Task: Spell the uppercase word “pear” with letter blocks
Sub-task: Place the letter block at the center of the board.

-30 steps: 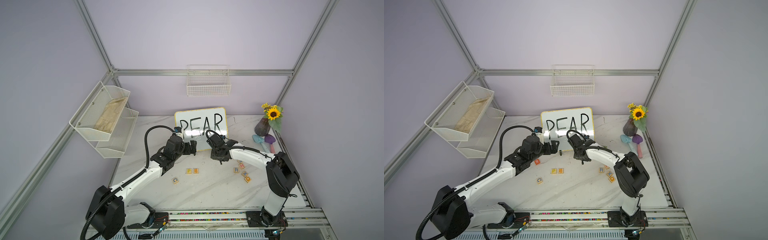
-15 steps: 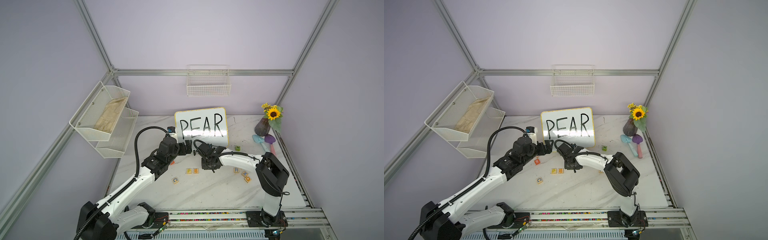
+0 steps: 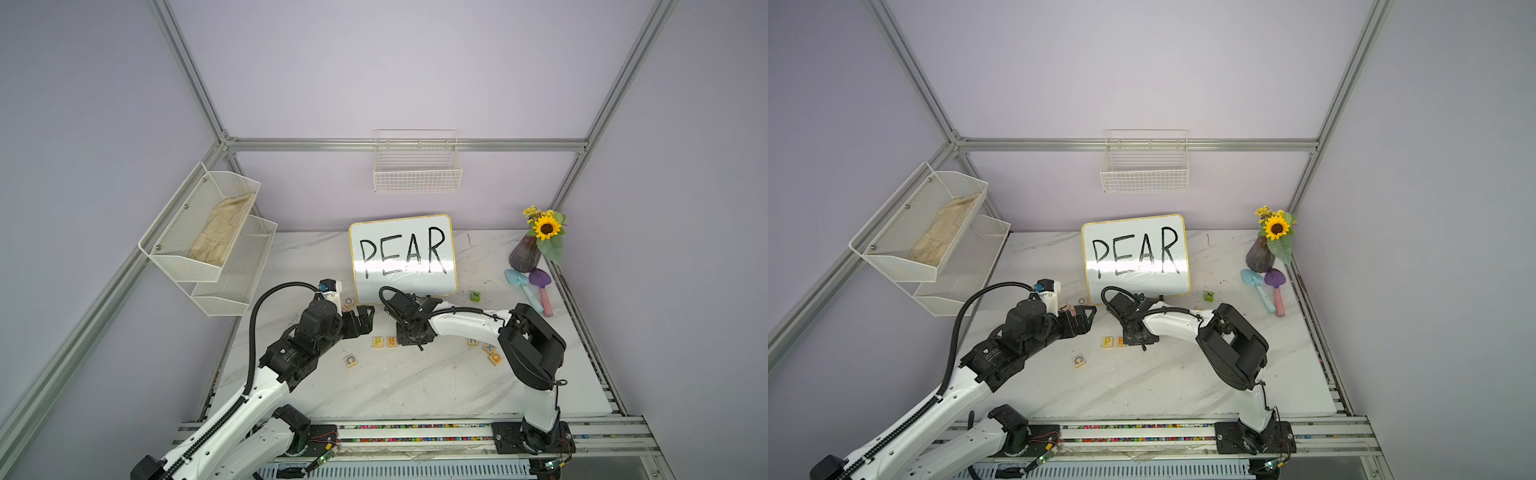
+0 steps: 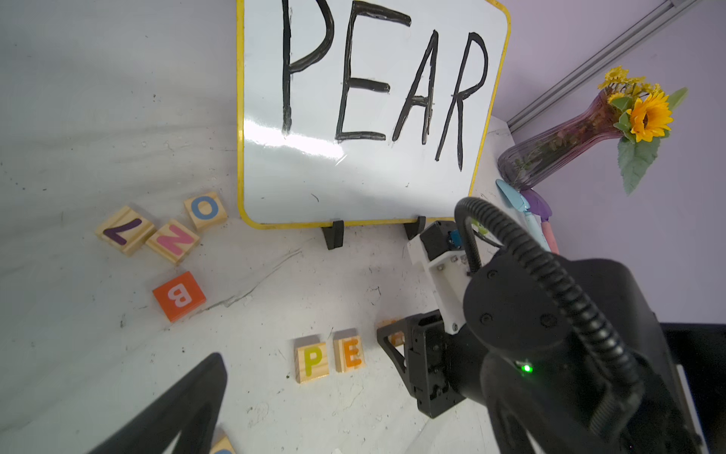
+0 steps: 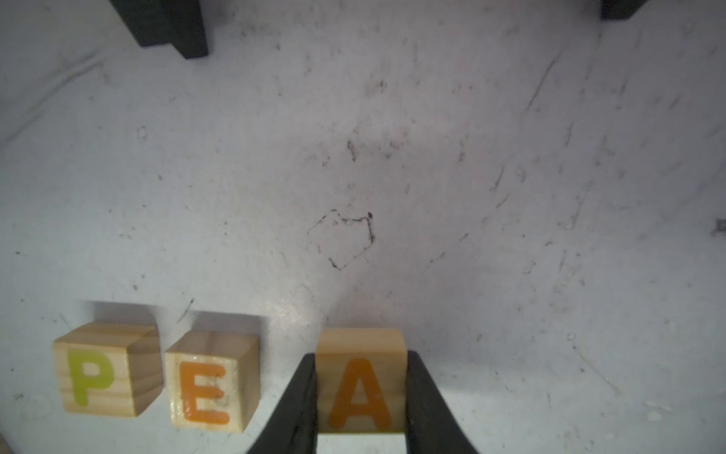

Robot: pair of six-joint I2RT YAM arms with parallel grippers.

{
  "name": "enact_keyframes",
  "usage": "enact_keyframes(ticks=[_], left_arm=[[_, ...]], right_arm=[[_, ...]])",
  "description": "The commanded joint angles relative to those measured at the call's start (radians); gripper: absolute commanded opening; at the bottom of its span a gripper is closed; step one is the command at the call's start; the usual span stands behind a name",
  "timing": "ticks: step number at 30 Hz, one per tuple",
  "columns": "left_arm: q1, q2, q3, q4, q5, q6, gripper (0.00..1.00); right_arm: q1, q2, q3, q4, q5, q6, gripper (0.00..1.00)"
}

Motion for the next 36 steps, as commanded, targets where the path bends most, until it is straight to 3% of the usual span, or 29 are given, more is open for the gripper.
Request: enact_keyframes(ticks=[1,36], left_arm=[[0.008,-0.05,-0.07,-0.039,0.039,-0.045,1.0],[0.01,-0.072,-0.071,-0.042,-0.013,-0.01,1.0]], right_arm=[[0.012,0.008,0.023,-0.025,0.023,-0.002,0.29],[0.049,0.071,0.072,-0.064,0.005,-0.015,0.29]])
